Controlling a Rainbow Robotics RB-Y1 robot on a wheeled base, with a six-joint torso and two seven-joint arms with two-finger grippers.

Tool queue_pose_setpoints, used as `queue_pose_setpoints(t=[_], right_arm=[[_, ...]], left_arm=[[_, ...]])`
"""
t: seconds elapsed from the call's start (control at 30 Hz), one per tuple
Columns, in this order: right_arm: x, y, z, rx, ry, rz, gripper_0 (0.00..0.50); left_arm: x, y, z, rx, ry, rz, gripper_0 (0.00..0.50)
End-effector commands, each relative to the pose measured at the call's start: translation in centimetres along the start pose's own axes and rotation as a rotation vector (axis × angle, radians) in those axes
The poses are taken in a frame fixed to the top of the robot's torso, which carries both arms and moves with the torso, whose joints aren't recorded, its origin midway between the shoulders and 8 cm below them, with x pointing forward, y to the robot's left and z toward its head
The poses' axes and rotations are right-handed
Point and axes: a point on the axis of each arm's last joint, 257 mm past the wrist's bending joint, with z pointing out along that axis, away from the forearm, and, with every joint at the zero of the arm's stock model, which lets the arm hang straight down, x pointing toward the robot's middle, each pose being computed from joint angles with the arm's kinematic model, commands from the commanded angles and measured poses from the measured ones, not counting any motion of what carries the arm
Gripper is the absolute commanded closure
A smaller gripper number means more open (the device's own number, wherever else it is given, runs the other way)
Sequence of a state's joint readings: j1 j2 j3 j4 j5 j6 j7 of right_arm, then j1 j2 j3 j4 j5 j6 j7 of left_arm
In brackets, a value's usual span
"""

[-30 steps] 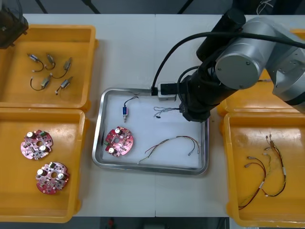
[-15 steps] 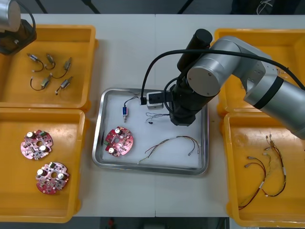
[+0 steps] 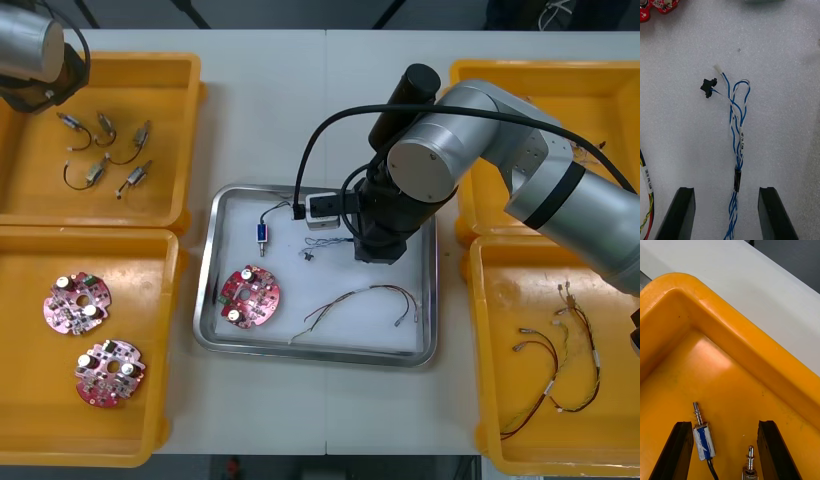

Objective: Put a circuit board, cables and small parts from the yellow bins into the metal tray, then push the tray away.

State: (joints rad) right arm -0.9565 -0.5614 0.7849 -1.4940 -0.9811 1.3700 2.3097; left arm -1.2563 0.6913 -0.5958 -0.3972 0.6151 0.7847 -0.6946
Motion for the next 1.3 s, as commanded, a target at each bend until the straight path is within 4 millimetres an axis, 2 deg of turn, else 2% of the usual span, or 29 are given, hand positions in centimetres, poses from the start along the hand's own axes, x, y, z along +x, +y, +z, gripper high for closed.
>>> queue_pose_setpoints(t=[0.03,0.07,0.23,0.5,0.83,1.1,1.3], right_arm=[[-1.0,-1.6,-2.0,0.036,-0.010,-0.039,0.000],[-1.0,-1.6,-2.1,0.036,-0.011,-0.036,0.000],[-0.8,-1.8,-5.1,0.024,-0.009,0.002,0.000],[0.4,-1.6,-9.7,0.013,0.018,0.189,0.000],[4.4,-0.8,-14.7,0.021,0.046,0.566,0.000],[8.0,-0.4,-17.8,0.123,0.037,0.831,0.000],[10.1,0.1,-19.2,0.179,0.011,0.982,0.000]], left_arm=[[0.7,0.7,0.6,-0.016,-0.012,-0.008,0.000],[0.8,0.7,0.7,-0.017,-0.010,-0.009,0.000],[1.2,2.6,1.4,-0.043,0.000,-0.053,0.000],[2.1,2.6,1.8,-0.017,0.025,-0.115,0.000],[3.6,2.4,2.3,-0.016,0.041,-0.108,0.000],[4.6,2.8,2.9,-0.021,0.034,-0.071,0.000],[5.2,2.6,3.1,-0.028,0.035,-0.040,0.000]])
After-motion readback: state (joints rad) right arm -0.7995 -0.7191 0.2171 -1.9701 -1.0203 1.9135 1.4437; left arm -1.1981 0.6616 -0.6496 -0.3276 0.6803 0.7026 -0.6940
